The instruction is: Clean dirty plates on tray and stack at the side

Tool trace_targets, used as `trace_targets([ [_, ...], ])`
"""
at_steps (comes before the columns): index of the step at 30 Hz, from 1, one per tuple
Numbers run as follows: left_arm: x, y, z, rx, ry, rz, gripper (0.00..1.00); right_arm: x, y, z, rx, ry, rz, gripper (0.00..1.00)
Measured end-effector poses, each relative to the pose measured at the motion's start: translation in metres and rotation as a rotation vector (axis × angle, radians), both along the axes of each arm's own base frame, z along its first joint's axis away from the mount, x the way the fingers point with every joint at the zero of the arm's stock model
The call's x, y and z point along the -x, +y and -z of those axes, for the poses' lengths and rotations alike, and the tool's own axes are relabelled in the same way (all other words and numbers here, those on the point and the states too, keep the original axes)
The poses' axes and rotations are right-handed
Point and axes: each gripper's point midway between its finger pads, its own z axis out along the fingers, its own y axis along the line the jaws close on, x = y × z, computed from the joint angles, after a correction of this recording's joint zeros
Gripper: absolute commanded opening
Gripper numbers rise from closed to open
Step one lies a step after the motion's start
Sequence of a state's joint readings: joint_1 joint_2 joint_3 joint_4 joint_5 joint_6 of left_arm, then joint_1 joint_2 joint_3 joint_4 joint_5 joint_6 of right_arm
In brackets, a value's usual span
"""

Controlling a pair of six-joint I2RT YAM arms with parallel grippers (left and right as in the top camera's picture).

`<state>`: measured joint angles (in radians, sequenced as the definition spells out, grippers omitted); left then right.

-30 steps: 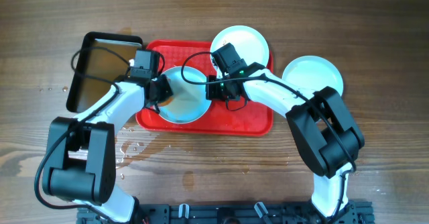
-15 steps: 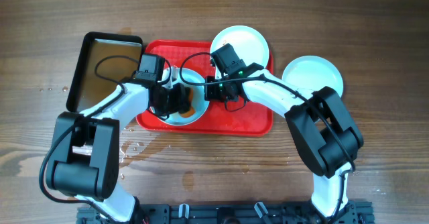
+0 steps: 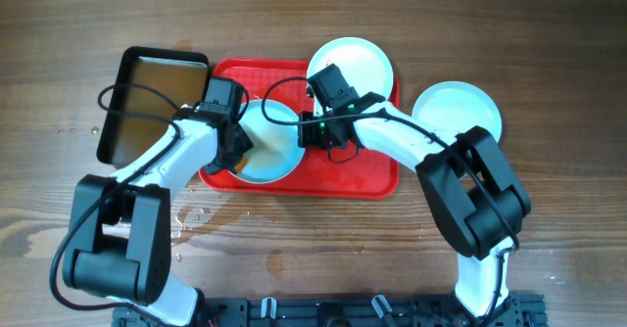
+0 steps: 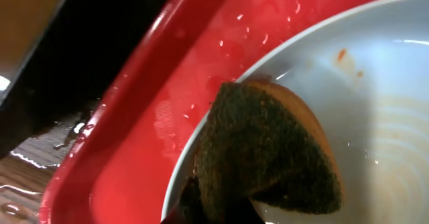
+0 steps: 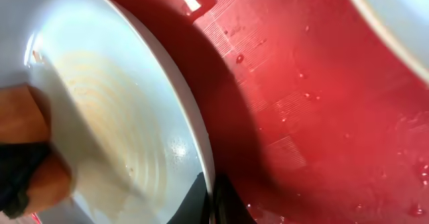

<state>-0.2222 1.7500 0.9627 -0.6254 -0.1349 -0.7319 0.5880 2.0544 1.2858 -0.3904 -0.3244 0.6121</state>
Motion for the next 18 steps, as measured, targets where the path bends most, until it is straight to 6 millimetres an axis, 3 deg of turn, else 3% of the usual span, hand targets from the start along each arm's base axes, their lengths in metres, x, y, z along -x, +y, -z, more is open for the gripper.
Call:
trace_targets([
  [4, 0.011, -0.008, 0.002, 0.052, 0.055, 0.033, 0.04, 0.0, 0.0, 0.0, 0.0, -0.001, -0.005, 0.04],
  [9, 0.019, -0.042, 0.001, 0.276, 0.096, 0.11, 0.04, 0.0, -0.001, 0.0, 0.002, -0.004, -0.008, 0.04],
  [14, -0.03, -0.074, -0.003, 0.419, -0.118, 0.211, 0.04, 0.0, -0.001, 0.0, 0.003, -0.004, -0.008, 0.04],
  [18, -0.046, -0.068, -0.003, 0.359, -0.189, 0.224, 0.04, 0.0, -0.001, 0.0, 0.003, -0.006, -0.012, 0.04],
])
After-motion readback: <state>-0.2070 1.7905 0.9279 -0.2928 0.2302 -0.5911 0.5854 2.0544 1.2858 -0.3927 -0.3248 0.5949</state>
